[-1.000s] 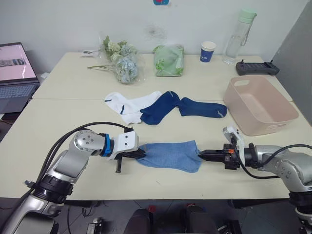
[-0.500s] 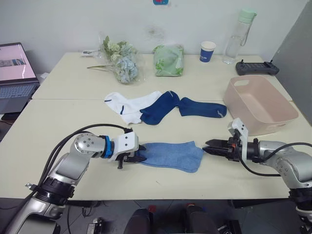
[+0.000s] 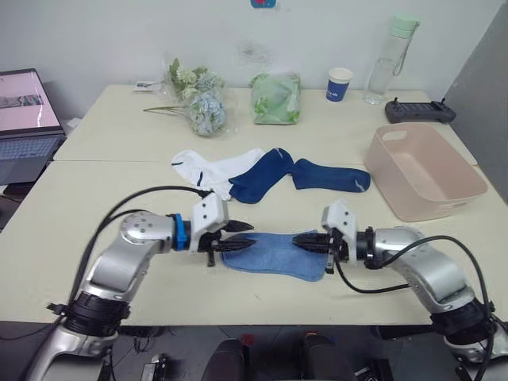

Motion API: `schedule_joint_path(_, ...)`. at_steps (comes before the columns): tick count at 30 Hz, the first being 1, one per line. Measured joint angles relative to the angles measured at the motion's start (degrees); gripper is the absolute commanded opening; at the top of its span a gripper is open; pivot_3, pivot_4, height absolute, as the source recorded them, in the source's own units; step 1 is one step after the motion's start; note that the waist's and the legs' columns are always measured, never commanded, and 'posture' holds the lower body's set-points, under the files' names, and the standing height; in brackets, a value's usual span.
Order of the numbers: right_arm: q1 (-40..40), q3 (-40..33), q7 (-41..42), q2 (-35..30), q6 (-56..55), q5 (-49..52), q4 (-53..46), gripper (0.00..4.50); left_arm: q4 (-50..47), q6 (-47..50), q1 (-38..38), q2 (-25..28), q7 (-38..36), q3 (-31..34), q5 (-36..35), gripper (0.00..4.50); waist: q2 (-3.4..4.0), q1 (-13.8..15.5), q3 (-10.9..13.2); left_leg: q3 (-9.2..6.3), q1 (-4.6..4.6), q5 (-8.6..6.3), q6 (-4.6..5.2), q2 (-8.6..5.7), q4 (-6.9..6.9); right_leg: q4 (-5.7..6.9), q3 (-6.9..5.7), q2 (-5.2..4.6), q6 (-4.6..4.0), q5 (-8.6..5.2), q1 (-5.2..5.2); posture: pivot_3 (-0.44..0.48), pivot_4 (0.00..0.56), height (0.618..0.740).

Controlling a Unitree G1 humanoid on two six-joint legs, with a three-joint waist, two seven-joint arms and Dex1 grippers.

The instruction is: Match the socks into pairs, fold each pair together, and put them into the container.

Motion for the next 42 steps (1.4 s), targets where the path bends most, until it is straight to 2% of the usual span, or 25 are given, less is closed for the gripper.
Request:
schedule_joint_path(2, 0.5, 1.8, 0.1, -0.1, -2.4, -2.7, 2.2, 0.00, 2.2, -2.8, 0.6, -1.0, 0.8, -3.2, 2.8, 0.02, 0.00, 0.0, 0.0, 0.00, 0.00, 0.00, 0.00, 0.00, 0.00, 0.00, 0.00, 0.00, 0.00, 0.00, -0.01, 0.000, 0.150, 0.740)
schedule_joint_path(5, 2.4, 2.4, 1.2, -1.2, -5.4, -5.1, 4.1, 0.00, 6.6, -6.9, 0.9, -0.8, 2.1, -5.6, 7.6, 0.02, 0.00, 0.1, 0.0, 0.00, 0.00, 0.00, 0.00, 0.01, -0.01, 0.01, 0.00, 0.01, 0.00, 0.00, -0.02, 0.000, 0.150, 0.740)
schedule_joint_path(8, 3.5, 1.7, 2.6, -3.3, -7.7, -5.6, 4.0, 0.00, 7.9, -11.2, 1.0, 1.1, 1.8, -6.0, 9.4, 0.02, 0.03, 0.0, 0.0, 0.00, 0.09, -0.01, 0.01, 0.02, -0.02, 0.01, 0.02, 0.00, 0.00, 0.00, 0.04, 0.000, 0.150, 0.740)
schedule_joint_path(13, 6.4, -1.4, 4.6, -6.3, -8.3, -4.7, 2.8, 0.00, 7.8, -12.2, 2.6, 3.1, 0.9, -4.6, 8.3, 0.02, 0.05, 0.0, -0.1, -0.01, 0.11, -0.01, 0.02, 0.04, -0.03, 0.01, 0.01, 0.01, 0.00, 0.00, 0.07, 0.000, 0.150, 0.740)
schedule_joint_path(18, 9.2, -5.9, 6.1, -8.1, -3.8, -0.2, 0.6, 0.00, 5.5, -6.6, 4.7, 3.4, 1.0, -1.0, 3.7, 0.02, 0.04, 0.0, -0.1, -0.03, 0.06, -0.02, 0.03, 0.05, -0.02, 0.02, 0.01, 0.01, 0.00, 0.00, 0.05, 0.000, 0.150, 0.740)
schedule_joint_path(20, 9.7, -8.7, 5.4, -7.7, 0.3, 3.4, -1.6, 0.38, 3.5, -2.8, 5.1, 3.3, 2.2, 0.9, 1.1, 0.00, 0.03, 0.0, 0.0, -0.04, 0.04, -0.02, 0.03, 0.06, -0.01, 0.02, 0.01, 0.00, 0.00, 0.00, 0.04, 0.000, 0.150, 0.740)
schedule_joint_path(21, 10.0, -11.2, 4.1, -7.0, 2.7, 5.7, -3.3, 0.59, 1.9, -0.5, 5.4, 3.2, 3.2, 2.7, -0.5, 0.19, 0.03, 0.0, -0.1, -0.05, 0.04, -0.02, 0.03, 0.06, -0.01, 0.02, 0.00, -0.02, 0.00, 0.00, 0.04, 0.000, 0.150, 0.740)
schedule_joint_path(23, 10.7, -14.7, 2.0, -6.6, 5.9, 8.5, -5.3, 1.27, 0.2, 2.4, 6.0, 3.2, 4.7, 5.8, -2.8, 0.62, 0.03, 0.0, -0.1, -0.06, 0.04, -0.02, 0.03, 0.06, -0.02, 0.02, -0.01, -0.02, 0.00, 0.00, 0.04, 0.000, 0.150, 0.740)
schedule_joint_path(27, 13.3, -18.2, -2.3, -6.0, 9.4, 9.4, -5.7, 2.68, -0.8, 7.1, 9.0, 3.7, 7.9, 11.0, -5.3, 1.90, 0.03, 0.0, -0.1, -0.04, 0.06, -0.02, 0.03, 0.06, -0.03, 0.01, 0.02, -0.03, 0.00, 0.00, 0.04, 0.000, 0.150, 0.740)
schedule_joint_path(30, 13.5, -18.3, -5.0, -4.0, 11.3, 9.8, -5.5, 3.78, -0.9, 9.6, 10.9, 3.8, 10.0, 11.8, -5.2, 2.89, 0.03, 0.0, -0.1, -0.05, 0.06, -0.02, 0.03, 0.06, -0.03, 0.03, 0.01, -0.03, 0.00, 0.00, 0.04, 0.000, 0.150, 0.740)
schedule_joint_path(31, 13.5, -18.3, -5.5, -3.5, 11.9, 10.0, -5.5, 4.08, -0.9, 10.4, 11.1, 3.8, 10.5, 11.9, -5.2, 2.90, 0.03, 0.1, -0.1, -0.05, 0.05, -0.02, 0.03, 0.05, -0.03, 0.02, 0.01, -0.04, 0.00, 0.00, 0.04, 0.000, 0.150, 0.740)
schedule_joint_path(36, 13.5, -17.0, -6.8, -2.5, 14.1, 10.3, -5.2, 4.08, -1.2, 12.9, 11.6, 3.7, 11.8, 11.4, -5.0, 2.90, 0.03, 0.1, -0.1, -0.04, 0.06, -0.02, 0.03, 0.04, -0.03, 0.01, 0.01, -0.04, 0.00, 0.00, 0.04, 0.000, 0.150, 0.740)
schedule_joint_path(39, 13.6, -14.7, -6.8, -2.3, 14.4, 10.0, -5.2, 3.43, -1.2, 12.9, 11.7, 2.9, 12.0, 9.5, -4.7, 2.90, 0.03, 0.1, -0.1, -0.03, 0.05, -0.02, 0.02, 0.04, -0.04, 0.01, 0.01, -0.04, 0.00, 0.00, 0.04, 0.000, 0.150, 0.740)
schedule_joint_path(41, 13.6, -13.8, -7.3, -2.1, 14.4, 9.9, -5.2, 2.82, -1.4, 12.9, 11.8, 2.6, 12.1, 8.7, -4.7, 2.90, 0.03, 0.1, -0.1, -0.04, 0.06, -0.02, 0.02, 0.04, -0.04, 0.01, 0.01, -0.05, 0.00, 0.00, 0.04, 0.000, 0.150, 0.740)
schedule_joint_path(42, 13.6, -13.7, -7.3, -2.0, 14.4, 9.9, -5.2, 2.43, -1.7, 12.9, 11.9, 2.6, 12.1, 8.6, -4.7, 2.53, 0.03, 0.1, -0.1, -0.04, 0.06, -0.02, 0.02, 0.04, -0.04, 0.01, 0.02, -0.05, 0.00, 0.00, 0.04, 0.000, 0.150, 0.740)
